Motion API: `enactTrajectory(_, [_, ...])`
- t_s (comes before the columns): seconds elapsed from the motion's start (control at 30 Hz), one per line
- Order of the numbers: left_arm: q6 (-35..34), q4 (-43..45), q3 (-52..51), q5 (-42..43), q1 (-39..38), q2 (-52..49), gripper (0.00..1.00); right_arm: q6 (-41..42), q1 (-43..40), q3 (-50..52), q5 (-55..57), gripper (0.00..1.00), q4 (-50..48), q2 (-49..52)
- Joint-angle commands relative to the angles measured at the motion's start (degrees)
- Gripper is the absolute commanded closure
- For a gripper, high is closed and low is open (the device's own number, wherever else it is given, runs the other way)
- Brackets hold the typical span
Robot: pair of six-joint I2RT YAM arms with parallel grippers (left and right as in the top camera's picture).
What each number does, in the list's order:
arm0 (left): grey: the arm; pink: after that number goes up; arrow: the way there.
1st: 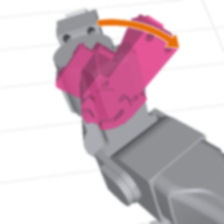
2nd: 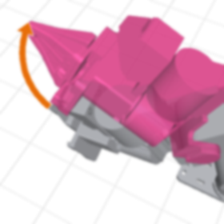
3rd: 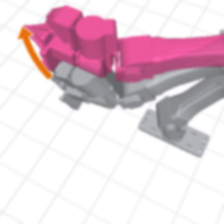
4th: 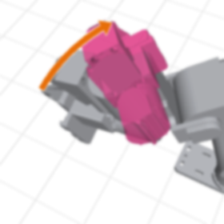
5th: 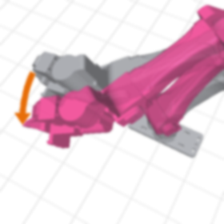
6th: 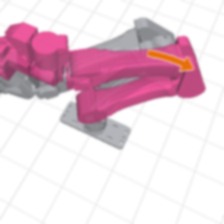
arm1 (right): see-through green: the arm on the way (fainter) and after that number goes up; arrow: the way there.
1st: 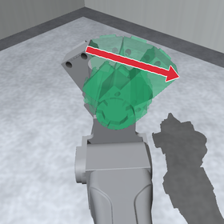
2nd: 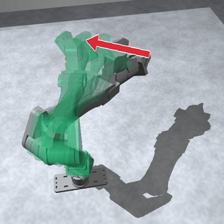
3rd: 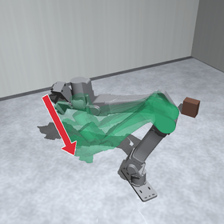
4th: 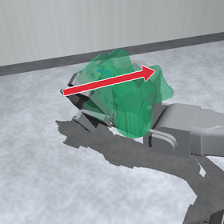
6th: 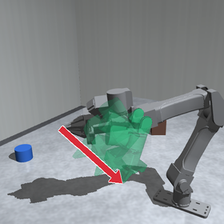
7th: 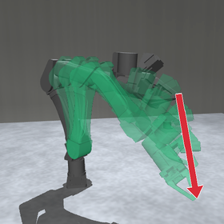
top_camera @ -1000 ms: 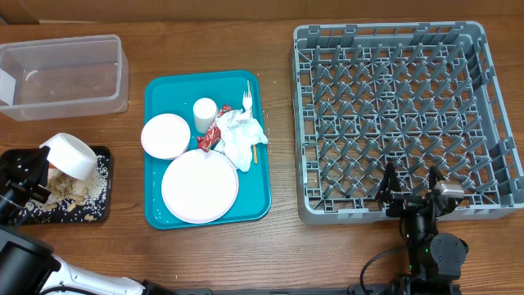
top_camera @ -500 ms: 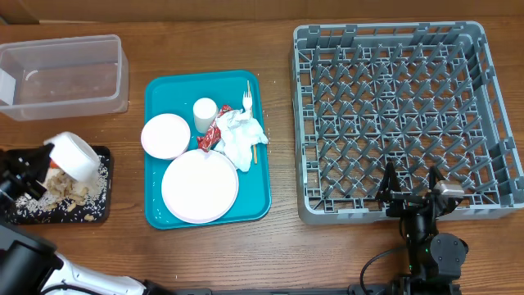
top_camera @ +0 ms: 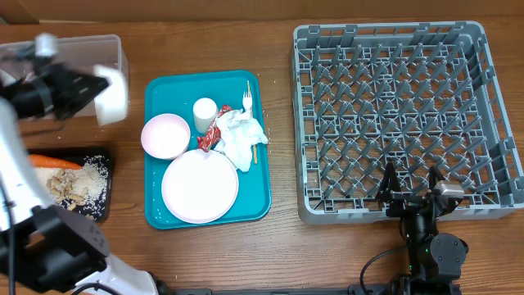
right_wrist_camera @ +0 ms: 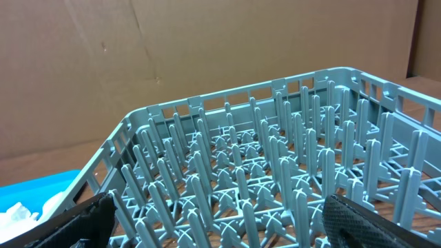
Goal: Sort waste into correct bins and load items into the dishwasher rack
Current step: 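Carry the emptied white bowl back and set it on the teal tray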
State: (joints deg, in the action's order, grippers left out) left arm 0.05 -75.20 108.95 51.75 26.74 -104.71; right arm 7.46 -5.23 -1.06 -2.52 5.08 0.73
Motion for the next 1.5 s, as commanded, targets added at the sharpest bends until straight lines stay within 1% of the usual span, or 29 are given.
enactTrajectory(0.0, [-13.0, 5.0, 1.5, -24.8, -10.8, 1.3, 0.96, -0.2, -0.2, 0.6, 0.5, 0.00, -0.4, -0.6])
enactTrajectory(0.03, [-14.5, 7.8, 1.5, -30.9, -15.0, 1.0, 0.96, -0.2, -0.2, 0.6, 0.5, 0.00, -0.4, -0.6])
enactTrajectory(0.07, [-15.2, 9.4, 1.5, -34.3, -17.2, 0.9, 0.96, -0.2, -0.3, 0.6, 0.5, 0.00, -0.4, -0.6])
enactTrajectory(0.1, [-15.8, 11.8, 1.5, -40.2, -20.5, 0.5, 0.96, -0.2, -0.3, 0.6, 0.5, 0.00, -0.4, -0.6])
enactTrajectory(0.13, [-16.0, 13.2, 1.5, -43.9, -22.6, 0.3, 0.96, -0.2, -0.2, 0.6, 0.5, 0.00, -0.4, -0.6])
enactTrajectory(0.2, [-16.6, 16.7, 1.5, -54.2, -27.4, -0.6, 0.96, -0.2, -0.3, 0.6, 0.5, 0.00, -0.4, -0.6])
enactTrajectory(0.3, [-17.1, 19.0, 1.5, -68.6, -32.4, -2.7, 0.96, -0.2, -0.3, 0.6, 0.5, 0.00, -0.4, -0.6])
enactTrajectory(0.33, [-17.2, 19.5, 1.5, -71.1, -33.1, -3.5, 0.96, -0.2, -0.2, 0.6, 0.5, 0.00, -0.4, -0.6])
enactTrajectory(0.4, [-17.2, 20.7, 1.5, -73.4, -33.6, -5.7, 0.96, -0.2, -0.3, 0.6, 0.5, 0.00, -0.4, -0.6])
enactTrajectory(0.7, [-16.8, 22.0, 1.5, -69.7, -32.8, -13.2, 0.96, -0.2, -0.3, 0.6, 0.5, 0.00, -0.4, -0.6])
enactTrajectory(0.9, [-16.8, 23.0, 1.5, -64.4, -32.8, -17.7, 0.96, -0.2, -0.2, 0.6, 0.5, 0.00, -0.4, -0.6])
enactTrajectory(1.0, [-16.8, 22.9, 1.5, -63.3, -32.8, -19.3, 0.96, -0.2, -0.3, 0.6, 0.5, 0.00, -0.4, -0.6])
enactTrajectory(1.27, [-16.8, 22.9, 1.4, -59.9, -32.9, -20.5, 0.96, -0.2, -0.3, 0.6, 0.5, 0.00, -0.4, -0.6])
enactTrajectory(1.47, [-16.9, 22.1, 1.0, -60.2, -32.9, -20.5, 0.96, -0.2, -0.2, 0.6, 0.5, 0.00, -0.4, -0.6])
